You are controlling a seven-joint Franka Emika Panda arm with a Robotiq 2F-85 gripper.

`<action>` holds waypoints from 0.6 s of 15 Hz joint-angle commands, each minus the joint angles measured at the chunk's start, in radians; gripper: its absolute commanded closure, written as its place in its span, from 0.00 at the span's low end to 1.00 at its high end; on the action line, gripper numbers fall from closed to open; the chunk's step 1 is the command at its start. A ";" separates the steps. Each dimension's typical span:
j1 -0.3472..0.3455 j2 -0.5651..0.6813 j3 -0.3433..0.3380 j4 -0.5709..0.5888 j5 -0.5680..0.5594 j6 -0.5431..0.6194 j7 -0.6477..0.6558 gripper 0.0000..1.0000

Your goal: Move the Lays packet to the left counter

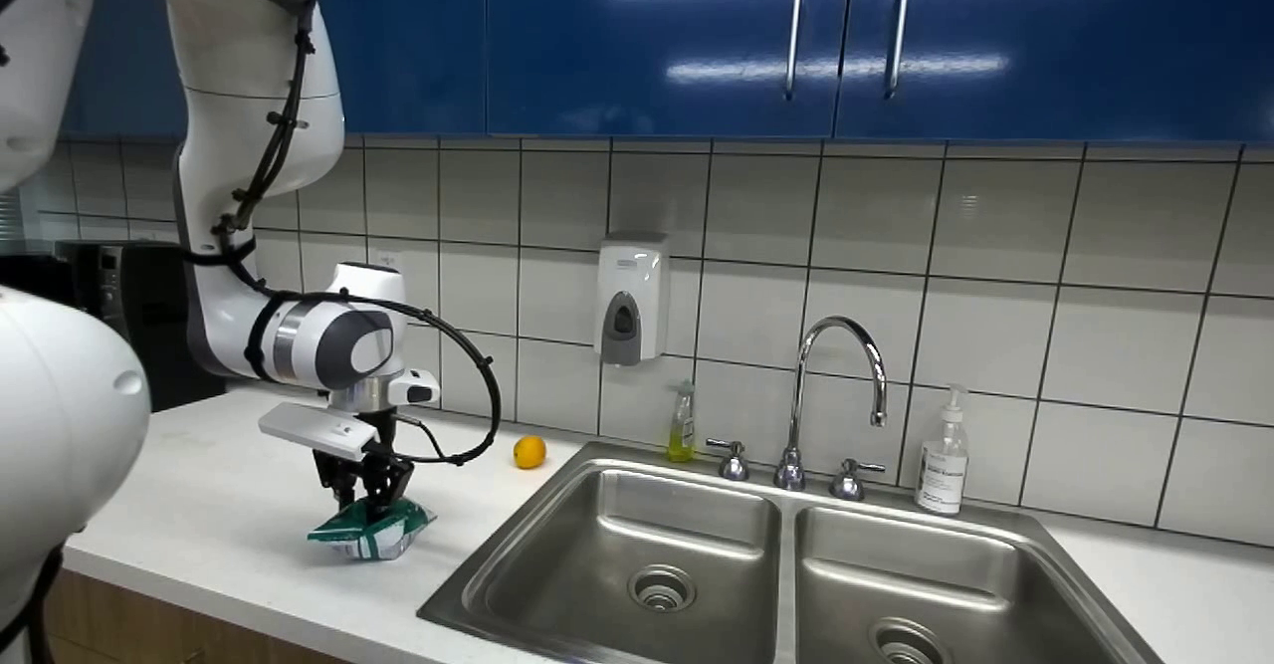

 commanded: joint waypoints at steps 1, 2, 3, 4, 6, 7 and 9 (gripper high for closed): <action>-0.013 -0.041 -0.001 0.001 -0.009 -0.024 0.021 0.20; -0.020 -0.051 0.002 0.001 -0.004 -0.027 0.015 0.11; -0.031 -0.067 0.009 -0.002 0.006 -0.033 0.006 0.05; -0.037 -0.081 0.010 -0.005 0.010 -0.038 0.002 0.00; -0.052 -0.111 0.014 -0.009 0.022 -0.048 -0.008 0.00; -0.054 -0.123 0.011 -0.011 0.023 -0.051 -0.007 0.00; -0.061 -0.145 0.009 -0.013 0.026 -0.058 -0.011 0.00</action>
